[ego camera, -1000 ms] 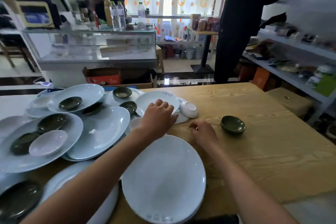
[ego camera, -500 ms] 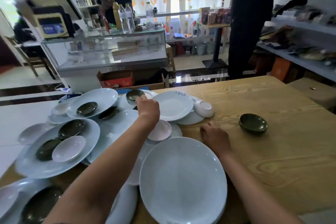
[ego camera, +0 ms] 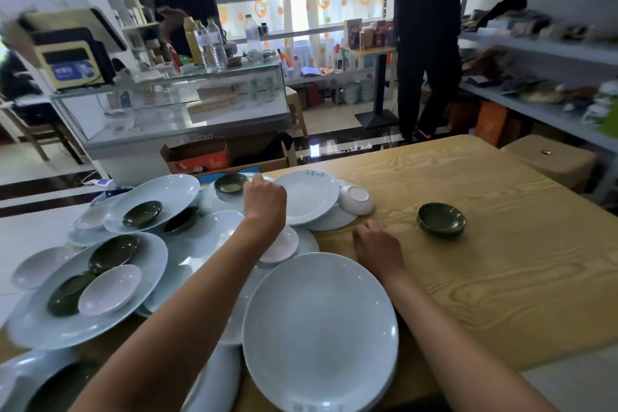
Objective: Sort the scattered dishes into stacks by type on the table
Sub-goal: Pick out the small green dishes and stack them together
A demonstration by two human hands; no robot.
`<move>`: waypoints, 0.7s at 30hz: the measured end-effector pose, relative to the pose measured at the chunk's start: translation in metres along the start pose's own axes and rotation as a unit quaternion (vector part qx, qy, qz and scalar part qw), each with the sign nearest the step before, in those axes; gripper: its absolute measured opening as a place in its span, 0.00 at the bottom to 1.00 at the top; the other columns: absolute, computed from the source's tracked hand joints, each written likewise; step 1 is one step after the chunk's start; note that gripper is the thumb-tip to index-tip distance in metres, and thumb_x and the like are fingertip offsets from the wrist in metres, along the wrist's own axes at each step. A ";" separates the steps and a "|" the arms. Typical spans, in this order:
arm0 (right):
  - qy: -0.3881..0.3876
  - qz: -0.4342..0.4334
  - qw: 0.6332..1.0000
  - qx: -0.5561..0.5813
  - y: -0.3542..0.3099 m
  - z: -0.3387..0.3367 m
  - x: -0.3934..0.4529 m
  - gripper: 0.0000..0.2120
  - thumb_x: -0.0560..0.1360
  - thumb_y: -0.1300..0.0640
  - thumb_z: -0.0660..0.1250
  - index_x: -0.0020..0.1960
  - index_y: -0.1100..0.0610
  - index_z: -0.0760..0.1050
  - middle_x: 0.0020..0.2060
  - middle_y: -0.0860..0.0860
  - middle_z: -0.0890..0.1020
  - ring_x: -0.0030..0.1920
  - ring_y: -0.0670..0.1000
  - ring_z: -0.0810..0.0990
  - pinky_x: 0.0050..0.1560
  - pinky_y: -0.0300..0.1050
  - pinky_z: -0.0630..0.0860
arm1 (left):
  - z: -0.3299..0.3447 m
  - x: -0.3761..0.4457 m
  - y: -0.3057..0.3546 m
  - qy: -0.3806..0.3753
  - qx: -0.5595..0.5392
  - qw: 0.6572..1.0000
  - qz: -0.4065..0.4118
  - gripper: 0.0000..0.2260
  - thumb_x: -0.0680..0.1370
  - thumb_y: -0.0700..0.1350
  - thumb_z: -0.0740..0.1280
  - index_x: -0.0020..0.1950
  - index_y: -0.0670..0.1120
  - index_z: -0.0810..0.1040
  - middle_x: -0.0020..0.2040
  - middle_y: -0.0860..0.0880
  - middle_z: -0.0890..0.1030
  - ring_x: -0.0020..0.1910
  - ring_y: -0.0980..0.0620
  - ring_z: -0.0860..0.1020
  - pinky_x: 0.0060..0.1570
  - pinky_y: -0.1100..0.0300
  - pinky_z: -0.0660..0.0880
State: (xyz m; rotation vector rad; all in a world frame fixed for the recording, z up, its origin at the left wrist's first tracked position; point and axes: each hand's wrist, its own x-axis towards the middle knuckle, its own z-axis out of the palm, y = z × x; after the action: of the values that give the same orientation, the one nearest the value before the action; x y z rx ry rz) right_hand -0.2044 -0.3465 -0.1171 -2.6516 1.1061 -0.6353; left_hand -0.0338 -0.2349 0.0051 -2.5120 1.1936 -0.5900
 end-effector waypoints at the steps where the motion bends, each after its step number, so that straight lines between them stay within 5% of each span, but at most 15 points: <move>1: -0.003 0.007 1.000 0.012 0.000 -0.001 0.000 0.07 0.78 0.57 0.60 0.48 0.57 0.76 0.49 0.54 0.76 0.44 0.60 0.79 0.36 0.45 0.65 | -0.006 -0.002 0.003 0.015 -0.008 1.000 0.006 0.11 0.76 0.41 0.66 0.57 0.40 0.79 0.52 0.42 0.81 0.54 0.46 0.73 0.49 0.56 0.71; 8: -0.002 0.056 0.981 0.187 -0.004 -0.031 -0.007 0.11 0.78 0.57 0.61 0.59 0.51 0.76 0.49 0.51 0.82 0.45 0.50 0.79 0.42 0.42 0.73 | -0.031 -0.024 0.026 0.142 -0.048 0.980 0.129 0.11 0.78 0.39 0.64 0.59 0.44 0.77 0.54 0.46 0.80 0.55 0.46 0.74 0.48 0.56 0.71; 13: 0.116 -0.054 0.977 0.169 -0.017 -0.075 -0.017 0.20 0.80 0.58 0.62 0.72 0.51 0.67 0.51 0.47 0.75 0.42 0.45 0.75 0.37 0.37 0.71 | -0.036 -0.036 0.046 0.176 -0.097 0.952 0.230 0.12 0.75 0.42 0.70 0.58 0.46 0.80 0.52 0.47 0.81 0.54 0.46 0.76 0.49 0.54 0.74; 16: 0.123 -0.069 0.980 0.137 -0.014 -0.092 -0.021 0.18 0.80 0.58 0.62 0.69 0.52 0.70 0.51 0.49 0.76 0.43 0.49 0.78 0.38 0.41 0.75 | -0.039 -0.037 0.058 0.218 -0.125 0.932 0.262 0.11 0.66 0.41 0.77 0.47 0.47 0.84 0.42 0.49 0.83 0.43 0.47 0.78 0.37 0.55 0.76; 21: 0.121 -0.043 0.987 0.098 0.010 -0.100 -0.024 0.11 0.79 0.56 0.63 0.59 0.51 0.79 0.46 0.50 0.81 0.44 0.51 0.79 0.39 0.47 0.76 | -0.050 -0.041 0.079 0.277 -0.154 0.898 0.305 0.11 0.67 0.40 0.77 0.48 0.47 0.84 0.43 0.48 0.82 0.43 0.48 0.77 0.37 0.55 0.76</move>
State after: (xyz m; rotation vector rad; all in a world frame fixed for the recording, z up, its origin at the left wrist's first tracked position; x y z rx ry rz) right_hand -0.2716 -0.3384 -0.0391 -2.5119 0.9327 -1.0494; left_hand -0.1335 -0.2558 0.0050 -2.0293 2.3179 -1.0317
